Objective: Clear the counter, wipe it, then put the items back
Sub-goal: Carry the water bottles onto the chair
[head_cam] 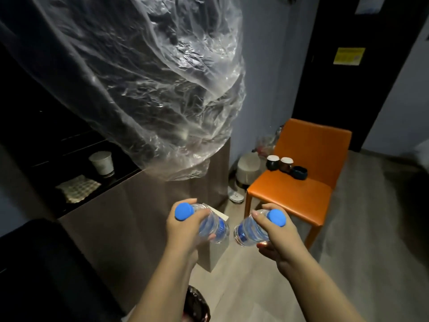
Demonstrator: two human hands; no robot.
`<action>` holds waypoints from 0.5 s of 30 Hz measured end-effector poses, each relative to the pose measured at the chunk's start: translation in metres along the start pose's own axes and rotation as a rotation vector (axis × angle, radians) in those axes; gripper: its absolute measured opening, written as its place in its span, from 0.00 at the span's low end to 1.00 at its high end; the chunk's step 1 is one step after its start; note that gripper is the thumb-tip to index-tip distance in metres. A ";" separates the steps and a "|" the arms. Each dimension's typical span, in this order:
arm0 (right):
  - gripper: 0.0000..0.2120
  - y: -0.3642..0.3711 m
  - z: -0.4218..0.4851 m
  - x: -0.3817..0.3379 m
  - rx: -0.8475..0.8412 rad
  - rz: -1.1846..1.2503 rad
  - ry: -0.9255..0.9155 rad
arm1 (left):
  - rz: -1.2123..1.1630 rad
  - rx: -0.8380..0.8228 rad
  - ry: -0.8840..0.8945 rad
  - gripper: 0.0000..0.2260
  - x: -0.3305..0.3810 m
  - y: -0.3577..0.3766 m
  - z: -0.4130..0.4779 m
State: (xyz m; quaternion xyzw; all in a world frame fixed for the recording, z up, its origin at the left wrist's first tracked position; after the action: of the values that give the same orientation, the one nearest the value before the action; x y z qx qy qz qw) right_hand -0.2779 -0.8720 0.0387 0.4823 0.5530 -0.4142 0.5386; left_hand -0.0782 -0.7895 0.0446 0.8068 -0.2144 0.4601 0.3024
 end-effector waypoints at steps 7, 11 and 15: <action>0.08 -0.072 0.140 0.031 -0.033 -0.024 0.055 | 0.062 0.017 -0.088 0.13 -0.054 0.126 0.099; 0.08 -0.122 0.221 0.034 -0.080 -0.033 0.071 | 0.096 0.055 -0.153 0.14 -0.083 0.205 0.146; 0.09 -0.168 0.295 0.031 -0.089 -0.079 0.063 | 0.175 0.093 -0.165 0.16 -0.104 0.269 0.185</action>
State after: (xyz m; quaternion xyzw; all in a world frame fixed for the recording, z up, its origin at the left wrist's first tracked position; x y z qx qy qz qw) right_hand -0.3828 -1.1898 -0.0251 0.4485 0.6060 -0.3948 0.5251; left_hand -0.1831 -1.1042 -0.0406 0.8333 -0.2863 0.4262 0.2048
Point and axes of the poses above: each hand's wrist, its own z-axis towards the middle knuckle, its own y-axis out of the palm, x = y × z, the point moved 10 cm from there along z, towards the middle knuckle, and after that the axes turned 9 degrees about -y, right-handed, at the moved point
